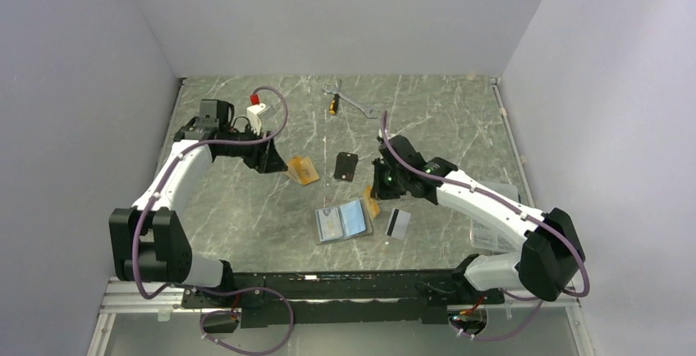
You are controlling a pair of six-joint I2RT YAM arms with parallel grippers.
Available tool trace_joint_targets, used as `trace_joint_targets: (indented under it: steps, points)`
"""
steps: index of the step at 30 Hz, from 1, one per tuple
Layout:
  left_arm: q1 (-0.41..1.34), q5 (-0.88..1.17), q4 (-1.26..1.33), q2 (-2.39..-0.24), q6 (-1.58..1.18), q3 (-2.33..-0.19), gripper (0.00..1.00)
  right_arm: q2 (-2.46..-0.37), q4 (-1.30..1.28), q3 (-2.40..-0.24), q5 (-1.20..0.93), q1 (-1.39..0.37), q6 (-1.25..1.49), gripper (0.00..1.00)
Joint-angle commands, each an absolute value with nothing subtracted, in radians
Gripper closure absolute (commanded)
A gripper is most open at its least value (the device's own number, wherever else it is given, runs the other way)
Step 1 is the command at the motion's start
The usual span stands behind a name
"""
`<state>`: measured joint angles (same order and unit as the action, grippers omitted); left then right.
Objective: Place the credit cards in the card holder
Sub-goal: Pick up the credit card from the center of the board.
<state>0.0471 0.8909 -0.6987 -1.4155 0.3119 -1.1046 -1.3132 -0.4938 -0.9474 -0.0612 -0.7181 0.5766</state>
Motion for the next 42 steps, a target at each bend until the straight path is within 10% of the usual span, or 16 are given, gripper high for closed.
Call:
trace_joint_targets:
  steps: [1,42]
  points:
    - [0.044,0.851,-0.712,-1.336,0.350,-1.090,0.35,-1.273,-0.692,-0.930,0.112,-0.754,0.569,1.00]
    - [0.060,0.852,-0.719,-1.311,0.360,-1.084,0.42,-1.507,-0.617,-0.887,0.281,-0.841,0.661,0.91]
